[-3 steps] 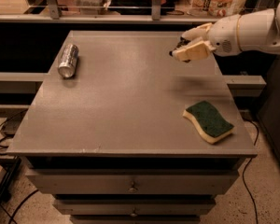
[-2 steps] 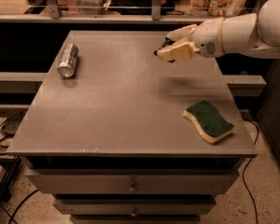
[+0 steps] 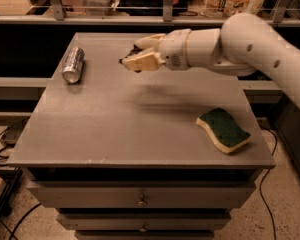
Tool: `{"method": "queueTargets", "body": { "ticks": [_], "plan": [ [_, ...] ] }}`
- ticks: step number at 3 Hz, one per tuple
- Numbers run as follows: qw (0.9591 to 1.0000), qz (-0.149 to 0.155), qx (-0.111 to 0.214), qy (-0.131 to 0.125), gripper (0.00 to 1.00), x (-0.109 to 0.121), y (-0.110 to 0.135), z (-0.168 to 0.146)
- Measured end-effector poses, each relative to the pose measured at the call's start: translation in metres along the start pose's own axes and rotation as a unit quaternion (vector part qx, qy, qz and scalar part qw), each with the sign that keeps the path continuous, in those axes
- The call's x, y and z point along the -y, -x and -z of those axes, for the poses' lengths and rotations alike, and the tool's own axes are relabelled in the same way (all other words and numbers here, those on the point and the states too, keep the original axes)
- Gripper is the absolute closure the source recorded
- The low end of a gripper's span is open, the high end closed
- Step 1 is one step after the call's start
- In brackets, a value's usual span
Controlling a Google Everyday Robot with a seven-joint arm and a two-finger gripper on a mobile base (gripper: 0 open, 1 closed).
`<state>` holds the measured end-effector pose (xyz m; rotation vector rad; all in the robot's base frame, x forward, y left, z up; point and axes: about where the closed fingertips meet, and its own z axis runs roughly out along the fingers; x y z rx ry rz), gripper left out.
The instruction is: Move rxbar chocolate near redbull can
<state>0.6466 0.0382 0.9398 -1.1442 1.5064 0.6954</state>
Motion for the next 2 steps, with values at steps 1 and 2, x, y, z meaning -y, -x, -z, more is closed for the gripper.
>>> {"method": "queueTargets", "body": {
  "ticks": [1,2],
  "plan": [
    [0.9998,-0.006,0.006,0.016,1.00,-0.020,-0.004,-0.051],
    [0.9994,-0.008,-0.002,0.033,0.77,-0.031,-0.017,-0.105]
  ]
}}
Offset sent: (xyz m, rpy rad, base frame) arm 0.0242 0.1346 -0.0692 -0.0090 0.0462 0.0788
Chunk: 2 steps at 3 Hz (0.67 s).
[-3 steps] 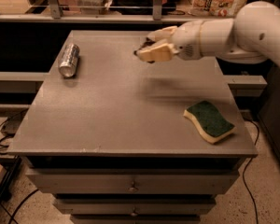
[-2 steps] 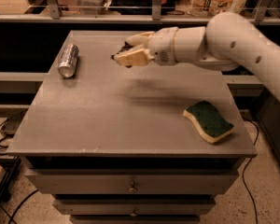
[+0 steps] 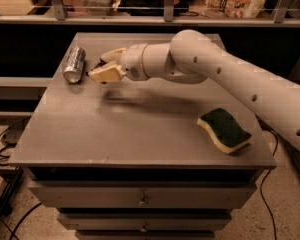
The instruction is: Move rxbar chocolate near redbull can
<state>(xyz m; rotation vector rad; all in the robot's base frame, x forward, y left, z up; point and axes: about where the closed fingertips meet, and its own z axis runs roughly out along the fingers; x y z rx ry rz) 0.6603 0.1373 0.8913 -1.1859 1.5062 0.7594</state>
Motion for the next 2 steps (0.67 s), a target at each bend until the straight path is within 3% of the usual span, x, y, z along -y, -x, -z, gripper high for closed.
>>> {"method": "queueTargets", "body": {
  "ticks": [2],
  "plan": [
    [0.9997,-0.004,-0.020,0.011,0.17,-0.002,-0.023,-0.048]
  ]
}}
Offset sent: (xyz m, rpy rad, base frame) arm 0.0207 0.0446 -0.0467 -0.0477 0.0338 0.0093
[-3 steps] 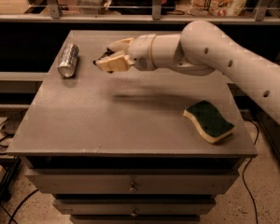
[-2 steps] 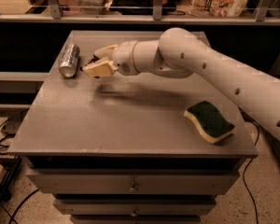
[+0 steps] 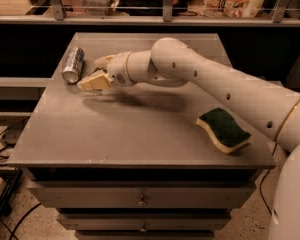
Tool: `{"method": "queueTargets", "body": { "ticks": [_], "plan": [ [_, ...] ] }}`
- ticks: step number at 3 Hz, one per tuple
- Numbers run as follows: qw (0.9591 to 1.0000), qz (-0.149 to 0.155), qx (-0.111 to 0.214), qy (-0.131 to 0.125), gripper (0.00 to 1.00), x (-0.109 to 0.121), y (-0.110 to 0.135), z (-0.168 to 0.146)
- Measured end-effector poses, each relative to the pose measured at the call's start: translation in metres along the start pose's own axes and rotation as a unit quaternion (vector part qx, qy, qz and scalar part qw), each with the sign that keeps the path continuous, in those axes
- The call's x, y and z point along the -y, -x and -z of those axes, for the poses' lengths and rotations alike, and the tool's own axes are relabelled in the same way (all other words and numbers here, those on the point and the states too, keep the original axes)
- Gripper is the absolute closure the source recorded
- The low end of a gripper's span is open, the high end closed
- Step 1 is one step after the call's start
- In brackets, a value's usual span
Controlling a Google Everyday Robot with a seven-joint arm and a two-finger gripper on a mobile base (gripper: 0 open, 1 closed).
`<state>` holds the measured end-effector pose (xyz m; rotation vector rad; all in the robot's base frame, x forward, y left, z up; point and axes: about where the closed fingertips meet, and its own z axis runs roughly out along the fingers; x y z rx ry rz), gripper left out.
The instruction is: Move rxbar chocolate near redbull can
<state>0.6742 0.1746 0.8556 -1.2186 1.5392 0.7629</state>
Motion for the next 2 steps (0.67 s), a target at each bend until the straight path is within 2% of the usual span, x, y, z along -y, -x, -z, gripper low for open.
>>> {"method": "queueTargets", "body": {
  "ticks": [1,2],
  "plan": [
    [1.0000,-0.001,-0.004,-0.003,0.00,0.0008,-0.0048,-0.0014],
    [1.0000,-0.001,-0.004,-0.003,0.00,0.0007,-0.0049,-0.0015]
  ]
}}
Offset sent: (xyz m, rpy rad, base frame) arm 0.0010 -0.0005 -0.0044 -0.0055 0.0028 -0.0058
